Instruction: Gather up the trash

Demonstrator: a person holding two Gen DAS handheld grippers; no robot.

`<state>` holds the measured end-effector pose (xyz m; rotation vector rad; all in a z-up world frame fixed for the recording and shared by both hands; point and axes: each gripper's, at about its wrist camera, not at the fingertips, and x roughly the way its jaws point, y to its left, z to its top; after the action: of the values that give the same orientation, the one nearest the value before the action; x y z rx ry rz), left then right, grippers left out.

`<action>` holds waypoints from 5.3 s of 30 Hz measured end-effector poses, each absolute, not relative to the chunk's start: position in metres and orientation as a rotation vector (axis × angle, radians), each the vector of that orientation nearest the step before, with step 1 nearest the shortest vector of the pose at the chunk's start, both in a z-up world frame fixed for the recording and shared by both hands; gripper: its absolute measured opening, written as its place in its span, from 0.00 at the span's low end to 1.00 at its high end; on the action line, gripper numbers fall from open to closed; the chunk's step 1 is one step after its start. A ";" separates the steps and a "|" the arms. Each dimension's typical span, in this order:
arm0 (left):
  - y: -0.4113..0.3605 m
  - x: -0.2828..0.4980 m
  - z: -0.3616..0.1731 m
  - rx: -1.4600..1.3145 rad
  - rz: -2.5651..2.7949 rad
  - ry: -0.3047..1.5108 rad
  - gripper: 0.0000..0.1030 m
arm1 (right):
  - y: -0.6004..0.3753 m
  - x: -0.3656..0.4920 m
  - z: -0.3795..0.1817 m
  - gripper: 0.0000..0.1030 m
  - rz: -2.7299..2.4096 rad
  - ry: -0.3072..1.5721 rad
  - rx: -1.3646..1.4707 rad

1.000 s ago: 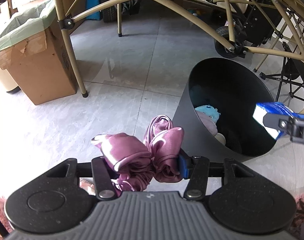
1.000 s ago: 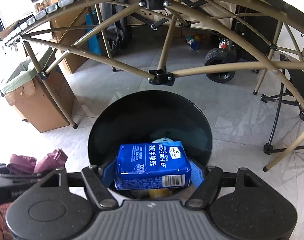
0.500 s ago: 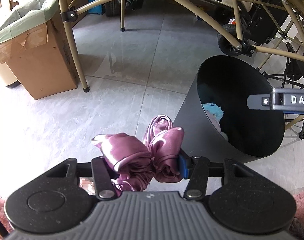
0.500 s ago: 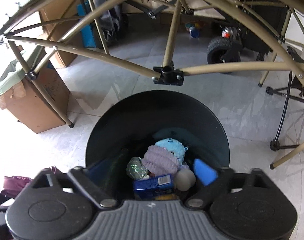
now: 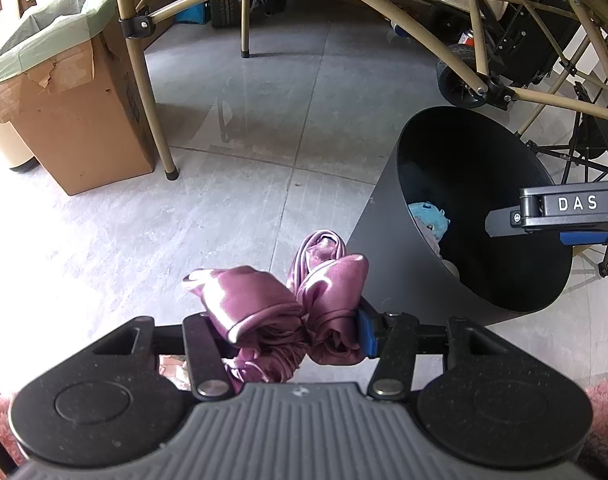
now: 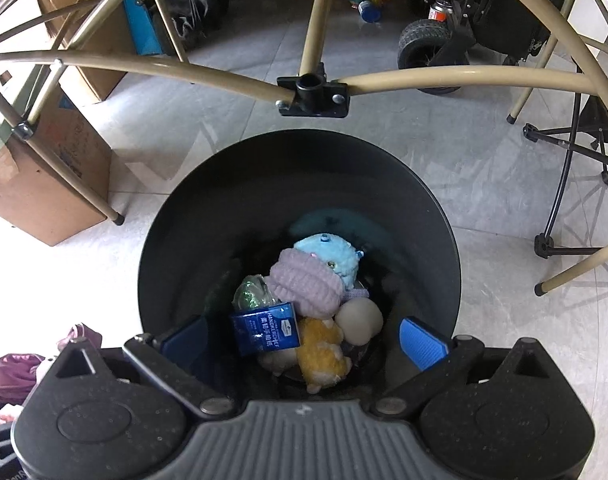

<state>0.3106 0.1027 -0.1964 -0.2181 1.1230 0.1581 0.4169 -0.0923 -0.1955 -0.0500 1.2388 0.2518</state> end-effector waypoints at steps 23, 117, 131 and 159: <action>0.062 0.316 -0.146 -0.177 0.053 0.975 0.51 | -0.126 0.406 -0.166 1.00 0.244 1.144 -0.005; -0.044 0.394 -0.135 -0.139 -0.063 1.117 1.00 | -0.269 0.379 -0.145 1.00 -0.039 0.921 0.257; -0.003 0.251 -0.026 -0.013 -0.047 0.636 1.00 | -0.237 0.251 -0.055 1.00 0.214 0.682 0.160; 0.046 0.093 -0.029 -0.016 -0.039 0.499 1.00 | -0.223 0.098 -0.015 1.00 0.292 0.561 0.028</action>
<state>0.0929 0.0464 -0.0291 -0.0163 0.4992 -0.0387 0.0980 -0.2231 -0.0148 0.0281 0.5615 0.2921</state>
